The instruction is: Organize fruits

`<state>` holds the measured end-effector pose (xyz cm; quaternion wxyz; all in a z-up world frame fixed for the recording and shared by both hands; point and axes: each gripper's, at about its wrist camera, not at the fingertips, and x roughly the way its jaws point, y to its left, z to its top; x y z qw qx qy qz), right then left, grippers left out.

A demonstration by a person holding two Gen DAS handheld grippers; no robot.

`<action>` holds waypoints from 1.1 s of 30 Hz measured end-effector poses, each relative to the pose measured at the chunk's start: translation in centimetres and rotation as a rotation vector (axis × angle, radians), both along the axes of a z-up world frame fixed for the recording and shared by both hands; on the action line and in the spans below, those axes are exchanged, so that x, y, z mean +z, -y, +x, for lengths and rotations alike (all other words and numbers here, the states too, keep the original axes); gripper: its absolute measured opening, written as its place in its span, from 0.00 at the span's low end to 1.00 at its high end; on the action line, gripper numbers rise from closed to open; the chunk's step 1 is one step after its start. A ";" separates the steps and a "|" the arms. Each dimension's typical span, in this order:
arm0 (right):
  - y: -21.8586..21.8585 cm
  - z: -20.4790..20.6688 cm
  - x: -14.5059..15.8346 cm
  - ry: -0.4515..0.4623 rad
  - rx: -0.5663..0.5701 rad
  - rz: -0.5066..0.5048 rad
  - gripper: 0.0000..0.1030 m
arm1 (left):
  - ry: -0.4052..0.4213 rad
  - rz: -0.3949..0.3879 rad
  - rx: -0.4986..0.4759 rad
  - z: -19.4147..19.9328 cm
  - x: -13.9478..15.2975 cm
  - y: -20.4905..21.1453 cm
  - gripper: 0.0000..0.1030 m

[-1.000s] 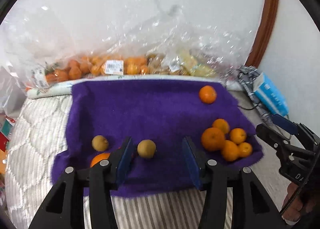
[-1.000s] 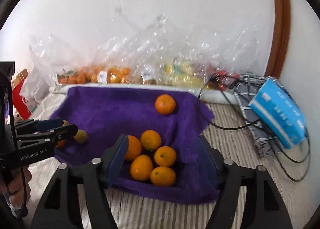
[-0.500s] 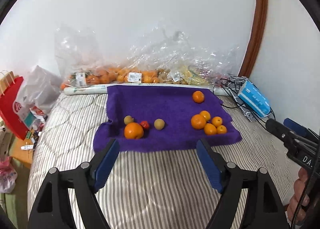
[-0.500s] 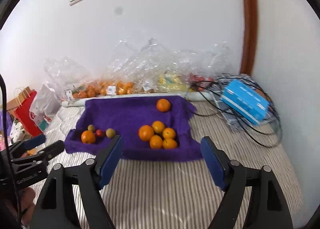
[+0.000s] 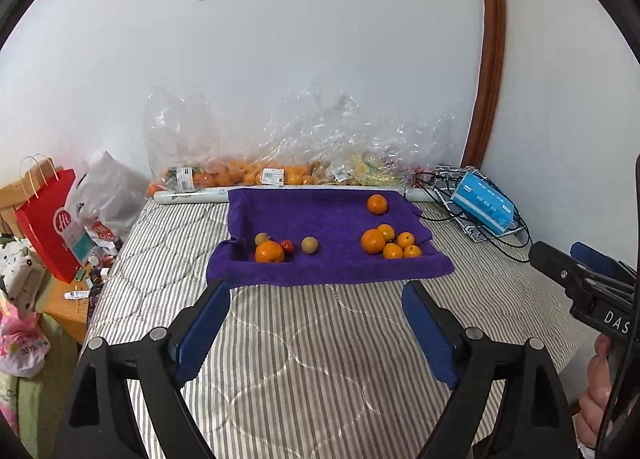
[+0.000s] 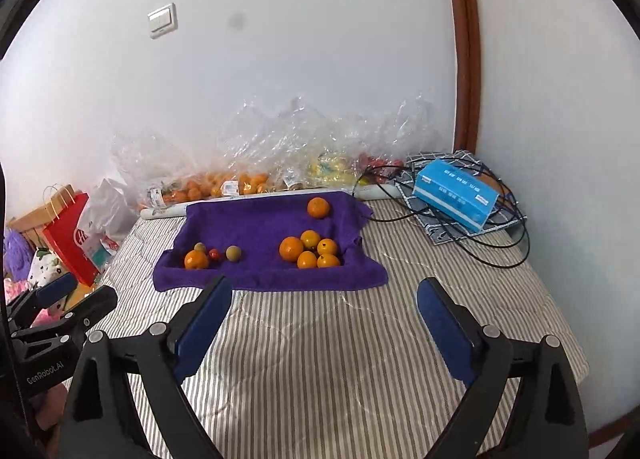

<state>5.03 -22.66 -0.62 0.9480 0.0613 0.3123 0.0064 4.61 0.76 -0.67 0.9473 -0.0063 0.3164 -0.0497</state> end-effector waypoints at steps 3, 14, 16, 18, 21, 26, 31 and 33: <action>-0.1 -1.0 0.4 0.011 -0.001 -0.019 0.97 | 0.010 0.003 -0.002 -0.6 0.5 0.2 0.85; 0.2 -2.7 1.3 0.037 -0.012 -0.038 1.00 | 0.029 0.013 0.005 -1.3 1.0 0.6 0.85; 0.3 -2.8 1.3 0.039 -0.011 -0.032 1.00 | 0.027 0.014 0.004 -1.3 1.0 0.6 0.85; 0.3 -2.8 1.4 0.037 -0.013 -0.031 1.00 | 0.025 0.014 0.004 -1.3 1.1 0.6 0.85; 0.3 -2.8 1.4 0.038 -0.014 -0.031 1.00 | 0.026 0.016 0.006 -1.4 1.1 0.6 0.85; 0.3 -2.9 1.4 0.036 -0.016 -0.030 1.00 | 0.030 0.013 0.011 -1.6 1.0 0.7 0.85; 0.2 -2.9 1.4 0.037 -0.016 -0.027 1.00 | 0.033 0.019 0.010 -1.8 1.1 0.6 0.85; 0.0 -2.9 1.3 0.036 -0.013 -0.029 1.00 | 0.034 0.015 0.008 -1.8 1.1 0.5 0.85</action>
